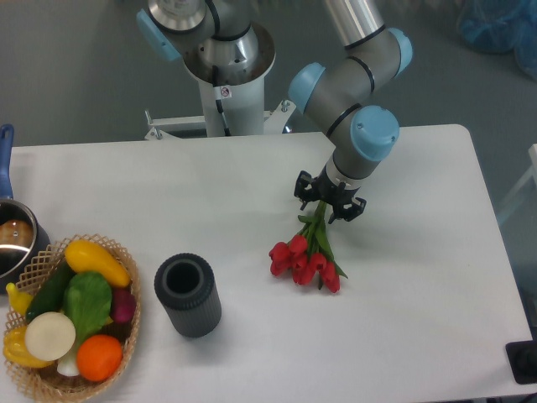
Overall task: Pick up the flowers from the table
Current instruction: 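Close the gripper around the green tulip stems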
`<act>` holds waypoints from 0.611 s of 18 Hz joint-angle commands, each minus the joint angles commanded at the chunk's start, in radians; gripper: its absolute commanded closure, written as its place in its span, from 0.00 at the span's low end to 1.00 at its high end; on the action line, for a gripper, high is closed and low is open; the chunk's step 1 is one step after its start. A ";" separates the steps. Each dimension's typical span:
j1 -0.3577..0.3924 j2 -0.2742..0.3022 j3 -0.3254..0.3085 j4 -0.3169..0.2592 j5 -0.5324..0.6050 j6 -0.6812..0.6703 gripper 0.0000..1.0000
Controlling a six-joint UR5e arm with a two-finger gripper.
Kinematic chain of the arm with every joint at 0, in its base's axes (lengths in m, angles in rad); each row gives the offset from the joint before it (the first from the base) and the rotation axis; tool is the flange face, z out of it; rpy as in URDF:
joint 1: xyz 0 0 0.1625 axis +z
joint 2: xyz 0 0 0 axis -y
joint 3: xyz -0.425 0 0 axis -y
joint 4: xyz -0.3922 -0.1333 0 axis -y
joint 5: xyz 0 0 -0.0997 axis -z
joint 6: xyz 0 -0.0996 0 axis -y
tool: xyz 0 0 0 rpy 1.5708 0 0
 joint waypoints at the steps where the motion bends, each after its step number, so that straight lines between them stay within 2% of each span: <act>1: 0.000 0.000 0.000 0.000 0.000 -0.002 0.57; 6: 0.000 -0.003 0.003 0.000 0.002 -0.003 0.57; 7: 0.000 -0.005 0.003 0.000 0.002 -0.003 0.60; 11: 0.000 -0.005 0.005 0.000 0.002 -0.003 0.62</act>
